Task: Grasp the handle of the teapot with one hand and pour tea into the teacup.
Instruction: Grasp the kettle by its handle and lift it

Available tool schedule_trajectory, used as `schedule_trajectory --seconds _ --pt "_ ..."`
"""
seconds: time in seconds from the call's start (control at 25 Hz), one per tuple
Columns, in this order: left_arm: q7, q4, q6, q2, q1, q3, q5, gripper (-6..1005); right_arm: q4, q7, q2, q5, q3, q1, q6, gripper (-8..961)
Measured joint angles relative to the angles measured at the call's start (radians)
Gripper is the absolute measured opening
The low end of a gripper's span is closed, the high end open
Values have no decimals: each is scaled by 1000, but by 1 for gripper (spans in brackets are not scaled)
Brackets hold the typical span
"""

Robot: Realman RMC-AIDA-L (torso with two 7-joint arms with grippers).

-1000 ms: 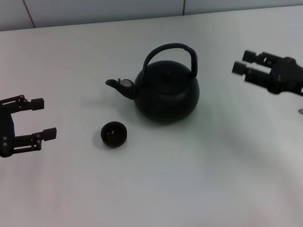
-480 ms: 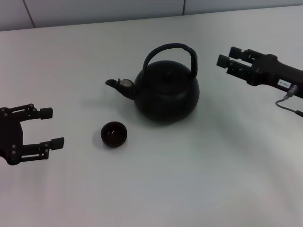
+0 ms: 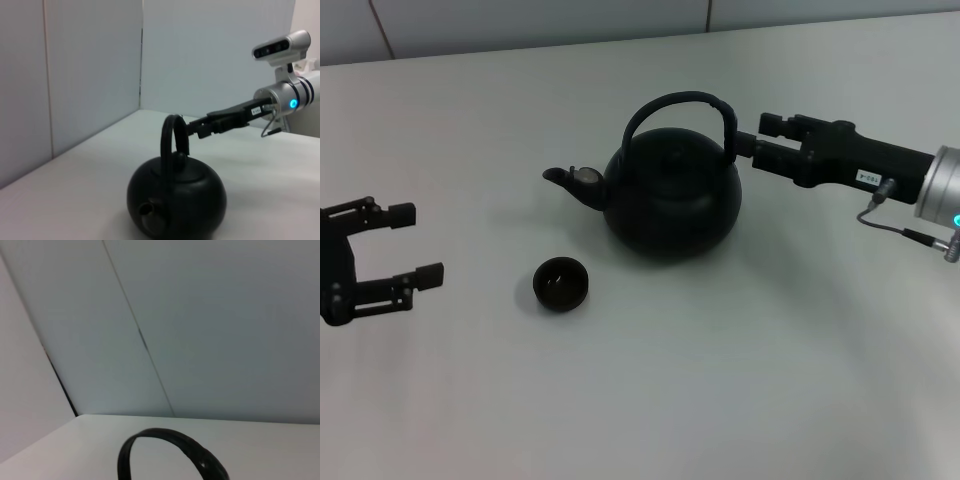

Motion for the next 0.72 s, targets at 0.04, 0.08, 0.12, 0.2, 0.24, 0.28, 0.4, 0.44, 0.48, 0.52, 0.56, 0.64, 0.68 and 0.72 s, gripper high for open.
schedule_trajectory --seconds 0.04,0.08,0.12,0.2,0.24,0.28,0.4,0.44,0.48,0.52,0.56,0.64,0.68,0.72 --pt "0 0 0 0 0 0 0 785 6 -3 0 0 0 10 5 577" --pt "0 0 0 0 0 0 0 785 6 -3 0 0 0 10 5 576" --pt "-6 6 5 -2 -3 -45 1 785 8 -3 0 0 -1 15 11 576" --pt "-12 11 5 -3 -3 -55 1 785 23 0 0 0 -16 35 59 576" --pt "-12 11 5 -3 -3 -55 1 785 23 0 0 0 -16 35 59 576" --pt "-12 12 3 -5 -4 -56 1 785 26 1 0 1 -20 39 71 576" --pt "-12 13 -2 -12 -6 -56 1 785 32 1 0 2 -26 49 95 575" --pt "-12 13 -2 -12 -6 -56 1 785 39 2 0 2 -27 62 116 575" --pt "-12 13 -2 -12 -6 -56 1 785 39 2 0 2 -27 62 116 575" --pt "-12 13 -3 -13 -7 -56 1 785 41 2 0 2 -27 67 123 575" --pt "-12 13 -7 -14 -7 -56 -1 785 43 2 0 2 -27 72 130 575" --pt "-12 13 -8 -16 -7 -56 -1 785 47 3 0 2 -28 78 142 574" --pt "-12 13 -10 -18 -7 -56 -1 785 48 3 0 2 -28 79 148 574" --pt "-12 13 -12 -19 -7 -56 -1 785 49 4 0 3 -28 81 153 574"
